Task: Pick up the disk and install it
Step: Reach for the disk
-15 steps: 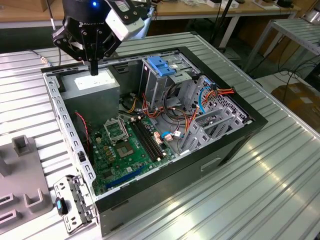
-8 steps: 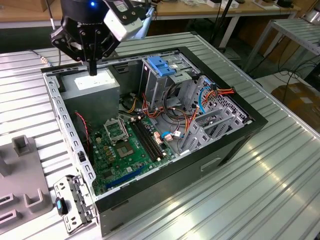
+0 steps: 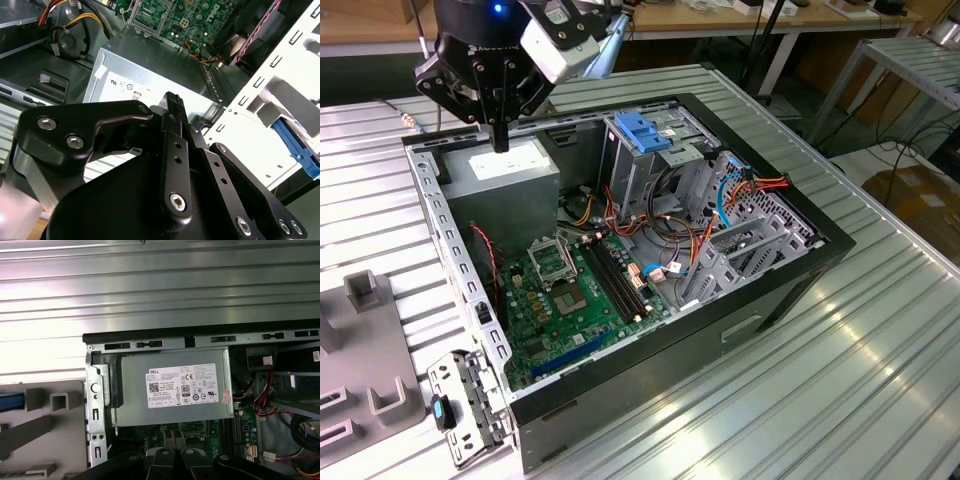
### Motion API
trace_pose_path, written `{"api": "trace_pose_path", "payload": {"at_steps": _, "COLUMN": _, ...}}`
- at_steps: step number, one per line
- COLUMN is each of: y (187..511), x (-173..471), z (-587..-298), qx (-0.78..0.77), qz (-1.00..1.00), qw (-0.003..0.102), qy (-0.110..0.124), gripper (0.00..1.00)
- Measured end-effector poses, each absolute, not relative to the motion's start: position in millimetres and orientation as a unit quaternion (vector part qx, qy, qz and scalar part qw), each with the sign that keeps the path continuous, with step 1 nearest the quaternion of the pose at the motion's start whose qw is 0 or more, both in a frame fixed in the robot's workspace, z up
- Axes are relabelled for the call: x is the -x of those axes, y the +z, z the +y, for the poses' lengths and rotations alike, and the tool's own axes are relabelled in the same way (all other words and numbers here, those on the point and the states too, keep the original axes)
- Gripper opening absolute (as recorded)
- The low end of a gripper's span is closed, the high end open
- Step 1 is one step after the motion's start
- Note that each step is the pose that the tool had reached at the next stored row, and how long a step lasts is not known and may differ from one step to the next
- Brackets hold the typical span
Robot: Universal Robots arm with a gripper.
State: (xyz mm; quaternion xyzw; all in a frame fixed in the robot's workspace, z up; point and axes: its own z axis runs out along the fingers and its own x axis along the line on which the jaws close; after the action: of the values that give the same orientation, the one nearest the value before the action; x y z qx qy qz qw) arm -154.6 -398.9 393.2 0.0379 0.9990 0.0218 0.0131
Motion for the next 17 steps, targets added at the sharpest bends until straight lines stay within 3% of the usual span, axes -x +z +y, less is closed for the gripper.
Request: {"api": "trace_pose_path", "payload": {"at_steps": 17, "y": 393.1, "x": 165.3, "z": -398.9, "qx": -0.038, "qz": 0.999, "qw": 0.013, "qy": 0.022, "gripper": 0.10}}
